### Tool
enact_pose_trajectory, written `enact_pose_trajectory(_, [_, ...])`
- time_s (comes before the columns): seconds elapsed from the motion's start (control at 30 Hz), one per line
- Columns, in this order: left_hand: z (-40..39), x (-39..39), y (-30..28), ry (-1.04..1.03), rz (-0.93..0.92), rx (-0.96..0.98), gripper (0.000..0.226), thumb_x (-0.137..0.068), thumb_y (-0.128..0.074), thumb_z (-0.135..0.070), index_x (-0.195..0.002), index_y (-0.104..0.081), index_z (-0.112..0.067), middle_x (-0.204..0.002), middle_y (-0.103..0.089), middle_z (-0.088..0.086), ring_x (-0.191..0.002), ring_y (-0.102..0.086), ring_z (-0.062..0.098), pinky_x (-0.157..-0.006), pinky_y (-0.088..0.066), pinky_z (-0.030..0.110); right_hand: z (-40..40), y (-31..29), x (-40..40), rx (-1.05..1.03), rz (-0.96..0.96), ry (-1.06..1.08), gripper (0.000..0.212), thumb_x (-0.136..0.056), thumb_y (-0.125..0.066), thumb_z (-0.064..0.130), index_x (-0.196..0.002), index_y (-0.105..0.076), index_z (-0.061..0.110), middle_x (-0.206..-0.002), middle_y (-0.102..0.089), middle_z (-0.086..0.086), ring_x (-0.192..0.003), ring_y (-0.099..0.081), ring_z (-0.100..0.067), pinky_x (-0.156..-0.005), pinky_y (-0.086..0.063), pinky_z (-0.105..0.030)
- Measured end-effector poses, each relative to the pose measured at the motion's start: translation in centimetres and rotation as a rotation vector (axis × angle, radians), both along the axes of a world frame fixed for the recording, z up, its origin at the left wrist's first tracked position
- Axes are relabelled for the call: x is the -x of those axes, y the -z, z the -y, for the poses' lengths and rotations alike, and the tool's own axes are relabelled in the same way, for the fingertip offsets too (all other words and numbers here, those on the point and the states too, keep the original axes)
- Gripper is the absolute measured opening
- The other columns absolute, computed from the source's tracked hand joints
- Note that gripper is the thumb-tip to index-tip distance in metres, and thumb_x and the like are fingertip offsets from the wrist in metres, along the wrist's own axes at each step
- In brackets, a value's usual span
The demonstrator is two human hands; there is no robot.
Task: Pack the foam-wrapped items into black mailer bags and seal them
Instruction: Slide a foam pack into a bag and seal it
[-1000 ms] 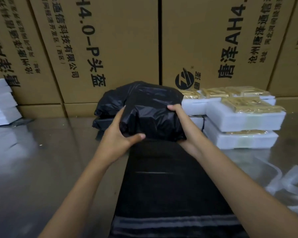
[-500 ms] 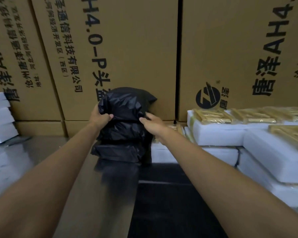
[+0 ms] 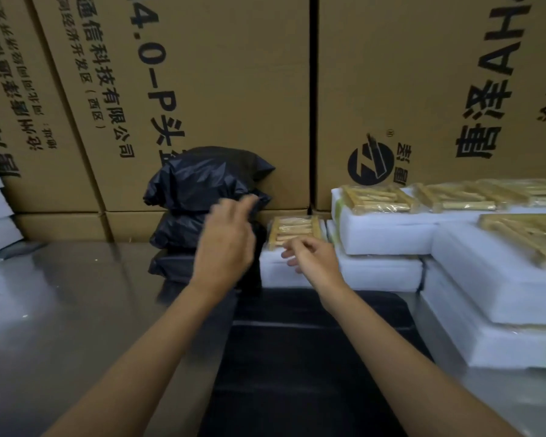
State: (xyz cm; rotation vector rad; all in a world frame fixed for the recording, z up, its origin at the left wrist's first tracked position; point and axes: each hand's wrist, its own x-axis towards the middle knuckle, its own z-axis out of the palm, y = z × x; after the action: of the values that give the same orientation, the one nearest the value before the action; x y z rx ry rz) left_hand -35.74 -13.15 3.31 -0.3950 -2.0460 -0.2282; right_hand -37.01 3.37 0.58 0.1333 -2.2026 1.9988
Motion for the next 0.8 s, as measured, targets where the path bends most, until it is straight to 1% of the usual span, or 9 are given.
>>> enact_pose_trajectory(0.1, [-4.3,1.6,2.3,0.063,0.432,0.245,0.064,-0.082,-0.069,-0.028,-0.137,-0.038,-0.021,-0.126,-0.043,0.007,-0.116,-0.047,0.031,-0.088,-0.044,0.044,-2.9,1.7,-2.0,0.062,0.131,0.032,0.024,-0.098,-0.051,0.017,-0.087,-0.073,0.017,-0.080,-0.077,0.000,-0.069,-0.068,-0.011,-0.063,-0.054,-0.023])
enact_pose_trajectory(0.17, [-5.8,3.5,3.5,-0.094,0.750,0.308,0.094,-0.077,-0.072,-0.050,-0.151,-0.018,-0.032,-0.155,-0.015,0.003,-0.145,-0.017,0.032,-0.105,-0.032,0.055,-4.4,3.0,-3.2,0.176,0.231,0.004,0.022,-0.097,-0.051,0.015,-0.093,-0.072,0.011,-0.080,-0.078,-0.006,-0.066,-0.069,-0.014,-0.060,-0.056,-0.023])
enact_pose_trajectory(0.23, [-6.2,5.2,4.3,-0.129,0.936,0.239,0.105,-0.076,-0.075,-0.049,-0.154,-0.006,-0.040,-0.163,0.011,0.000,-0.150,0.008,0.030,-0.109,-0.026,0.064,-5.6,4.2,-3.9,0.326,0.262,-0.016,0.022,-0.098,-0.050,0.010,-0.093,-0.071,0.003,-0.081,-0.076,-0.014,-0.068,-0.071,-0.019,-0.062,-0.057,-0.025])
enact_pose_trajectory(0.33, [-5.8,6.6,5.3,-0.110,0.904,0.154,0.100,-0.080,-0.076,-0.033,-0.155,-0.011,-0.042,-0.164,0.012,0.003,-0.150,0.013,0.028,-0.109,-0.033,0.062,-6.5,5.4,-4.1,0.442,0.194,-0.005,0.023,-0.099,-0.049,0.004,-0.089,-0.069,0.000,-0.078,-0.074,-0.017,-0.071,-0.071,-0.022,-0.064,-0.057,-0.024])
enact_pose_trajectory(0.43, [-5.4,6.6,5.8,-0.059,0.836,0.117,0.088,-0.083,-0.072,-0.026,-0.154,-0.022,-0.038,-0.163,-0.002,0.006,-0.150,0.006,0.027,-0.112,-0.035,0.053,-6.2,5.9,-4.1,0.318,0.127,-0.012,0.026,-0.100,-0.047,0.003,-0.090,-0.071,0.000,-0.076,-0.074,-0.013,-0.070,-0.070,-0.019,-0.062,-0.056,-0.022])
enact_pose_trajectory(0.57, [-5.4,5.4,5.0,0.024,0.667,-0.115,0.067,-0.087,-0.070,-0.027,-0.148,-0.042,-0.027,-0.152,-0.033,0.007,-0.140,-0.025,0.029,-0.110,-0.035,0.043,-6.5,5.9,-4.1,0.331,0.113,-0.008,0.025,-0.100,-0.048,0.005,-0.093,-0.071,0.000,-0.078,-0.074,-0.014,-0.073,-0.070,-0.021,-0.065,-0.057,-0.023])
enact_pose_trajectory(0.63, [-5.9,3.9,3.6,0.103,0.514,-0.364,0.048,-0.090,-0.067,-0.022,-0.136,-0.058,-0.016,-0.133,-0.055,0.007,-0.123,-0.047,0.028,-0.098,-0.040,0.033,-6.5,5.5,-4.3,0.338,0.145,-0.002,0.022,-0.101,-0.050,0.007,-0.093,-0.070,0.004,-0.083,-0.075,-0.016,-0.079,-0.070,-0.024,-0.068,-0.058,-0.024])
enact_pose_trajectory(0.7, [-6.7,1.7,1.9,0.132,0.391,-0.497,0.031,-0.094,-0.060,-0.018,-0.123,-0.068,-0.013,-0.115,-0.068,0.005,-0.107,-0.061,0.025,-0.084,-0.045,0.029,-6.2,4.7,-4.5,0.330,0.206,-0.019,0.015,-0.099,-0.060,0.020,-0.101,-0.067,0.008,-0.103,-0.073,-0.017,-0.094,-0.070,-0.025,-0.083,-0.058,-0.028])
enact_pose_trajectory(0.8, [-8.0,-2.1,0.5,0.122,0.327,-0.460,0.028,-0.097,-0.055,-0.017,-0.120,-0.071,-0.012,-0.110,-0.073,0.005,-0.101,-0.066,0.024,-0.081,-0.052,0.033,-5.5,1.8,-5.7,0.469,0.296,-0.231,0.063,-0.086,-0.067,0.056,-0.135,-0.053,0.020,-0.135,-0.059,-0.008,-0.126,-0.056,-0.026,-0.112,-0.042,-0.041])
